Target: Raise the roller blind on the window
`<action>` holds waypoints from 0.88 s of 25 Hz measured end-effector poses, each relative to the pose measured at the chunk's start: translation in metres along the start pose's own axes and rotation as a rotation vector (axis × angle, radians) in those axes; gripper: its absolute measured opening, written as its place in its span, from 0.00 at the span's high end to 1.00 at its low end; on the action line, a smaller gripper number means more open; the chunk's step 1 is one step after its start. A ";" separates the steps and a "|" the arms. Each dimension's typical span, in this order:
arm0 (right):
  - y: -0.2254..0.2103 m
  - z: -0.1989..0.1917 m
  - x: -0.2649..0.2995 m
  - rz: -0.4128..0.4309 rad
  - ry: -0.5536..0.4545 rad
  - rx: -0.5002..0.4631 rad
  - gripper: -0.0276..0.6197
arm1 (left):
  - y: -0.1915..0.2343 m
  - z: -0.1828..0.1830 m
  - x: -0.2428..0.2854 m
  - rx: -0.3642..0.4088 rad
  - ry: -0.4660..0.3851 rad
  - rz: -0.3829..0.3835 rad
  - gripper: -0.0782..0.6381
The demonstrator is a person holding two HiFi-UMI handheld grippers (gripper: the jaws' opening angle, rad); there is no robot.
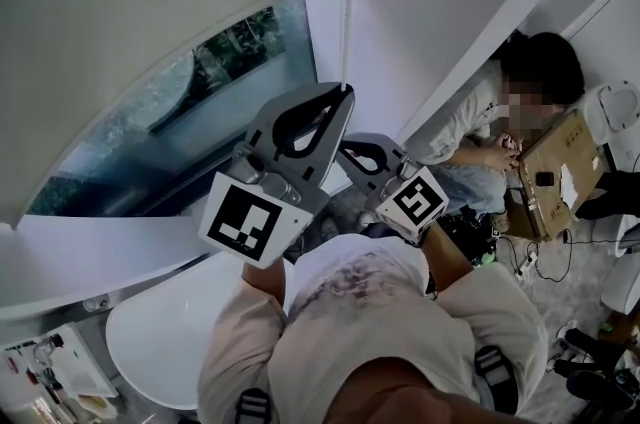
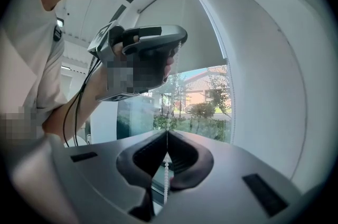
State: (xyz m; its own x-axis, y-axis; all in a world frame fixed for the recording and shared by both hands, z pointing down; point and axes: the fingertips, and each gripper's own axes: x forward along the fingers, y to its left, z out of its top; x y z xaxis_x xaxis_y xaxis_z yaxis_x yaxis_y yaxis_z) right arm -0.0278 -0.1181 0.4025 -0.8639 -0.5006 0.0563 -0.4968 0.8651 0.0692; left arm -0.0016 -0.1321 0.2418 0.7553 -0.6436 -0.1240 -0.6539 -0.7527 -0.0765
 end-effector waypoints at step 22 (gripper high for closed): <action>0.014 -0.100 0.003 0.005 0.153 0.123 0.86 | 0.000 -0.097 -0.019 -0.096 0.120 0.002 0.88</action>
State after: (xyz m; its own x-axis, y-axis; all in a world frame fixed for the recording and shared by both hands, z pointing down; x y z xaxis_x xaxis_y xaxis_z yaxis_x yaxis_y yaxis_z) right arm -0.0287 -0.1102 0.5037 -0.8481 -0.4873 0.2079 -0.5073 0.8602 -0.0532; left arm -0.0111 -0.1334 0.3406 0.7578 -0.6525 -0.0045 -0.6523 -0.7577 0.0189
